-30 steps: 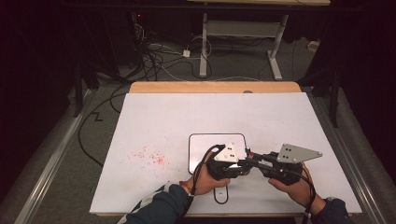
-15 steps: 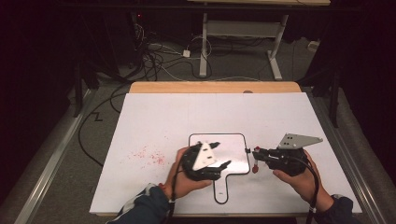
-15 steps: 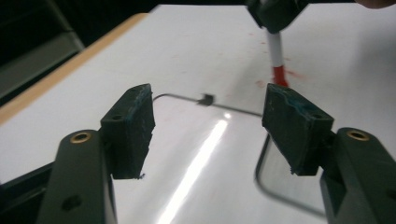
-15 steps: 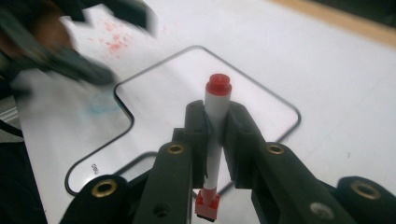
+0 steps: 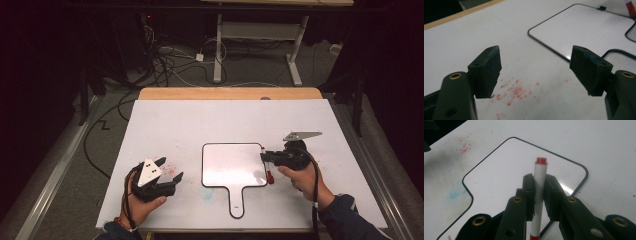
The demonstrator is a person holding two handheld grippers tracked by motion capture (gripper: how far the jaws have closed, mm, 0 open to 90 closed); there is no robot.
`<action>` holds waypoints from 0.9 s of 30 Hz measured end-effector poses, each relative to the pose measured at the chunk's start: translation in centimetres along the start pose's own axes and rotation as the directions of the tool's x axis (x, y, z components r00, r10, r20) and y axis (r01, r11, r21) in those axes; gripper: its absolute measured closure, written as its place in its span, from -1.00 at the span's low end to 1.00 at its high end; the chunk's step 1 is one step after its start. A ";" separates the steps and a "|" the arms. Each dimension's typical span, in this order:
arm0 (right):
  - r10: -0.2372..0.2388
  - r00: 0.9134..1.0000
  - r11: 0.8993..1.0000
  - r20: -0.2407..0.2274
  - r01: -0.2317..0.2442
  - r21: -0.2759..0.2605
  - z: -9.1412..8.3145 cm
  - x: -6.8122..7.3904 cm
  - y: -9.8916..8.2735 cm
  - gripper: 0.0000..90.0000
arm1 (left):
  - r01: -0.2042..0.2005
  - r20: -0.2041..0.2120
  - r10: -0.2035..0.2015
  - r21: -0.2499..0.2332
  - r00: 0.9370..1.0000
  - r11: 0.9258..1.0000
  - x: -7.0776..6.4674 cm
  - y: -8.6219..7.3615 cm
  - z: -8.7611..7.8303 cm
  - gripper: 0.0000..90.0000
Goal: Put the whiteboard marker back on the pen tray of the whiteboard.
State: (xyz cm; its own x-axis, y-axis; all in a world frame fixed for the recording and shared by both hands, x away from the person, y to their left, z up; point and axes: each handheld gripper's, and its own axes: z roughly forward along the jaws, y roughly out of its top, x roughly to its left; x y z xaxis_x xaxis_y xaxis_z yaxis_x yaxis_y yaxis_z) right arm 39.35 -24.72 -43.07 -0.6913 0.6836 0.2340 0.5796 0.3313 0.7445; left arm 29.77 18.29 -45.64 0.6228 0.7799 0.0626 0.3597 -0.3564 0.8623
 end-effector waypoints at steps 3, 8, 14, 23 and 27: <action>0.007 0.999 1.000 0.038 -0.007 0.001 1.3 -0.6 -0.1 0.79 | 0.020 0.003 -0.020 0.007 1.000 1.000 0.4 -0.2 0.3 -0.45; -0.002 0.995 1.000 0.103 0.002 0.001 2.7 -1.5 -0.3 0.76 | -0.015 0.005 0.015 0.044 1.000 0.999 0.2 -0.4 1.0 -0.45; -0.017 0.990 1.000 0.138 0.014 0.027 3.5 -1.6 -0.7 0.71 | -0.051 0.017 0.050 0.073 0.999 0.996 -0.4 -0.4 1.8 -0.45; -0.133 0.962 0.989 0.238 0.115 0.089 4.0 -1.2 -0.9 0.59 | -0.055 0.026 0.053 0.073 0.998 0.996 -0.4 -0.3 1.9 -0.45; -0.125 0.962 0.991 0.245 0.108 0.083 4.0 -1.6 -1.0 0.53 | -0.055 0.025 0.053 0.065 0.998 0.996 -0.5 -0.2 1.8 -0.45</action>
State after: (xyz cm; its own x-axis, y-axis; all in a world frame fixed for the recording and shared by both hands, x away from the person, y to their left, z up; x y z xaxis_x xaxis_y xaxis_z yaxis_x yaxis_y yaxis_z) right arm 41.60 -23.58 -46.66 -0.6314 0.7751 -0.0210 0.5358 0.4557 0.7108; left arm 30.62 17.09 -46.77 0.6584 0.7466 0.0955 0.3693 -0.4310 0.8233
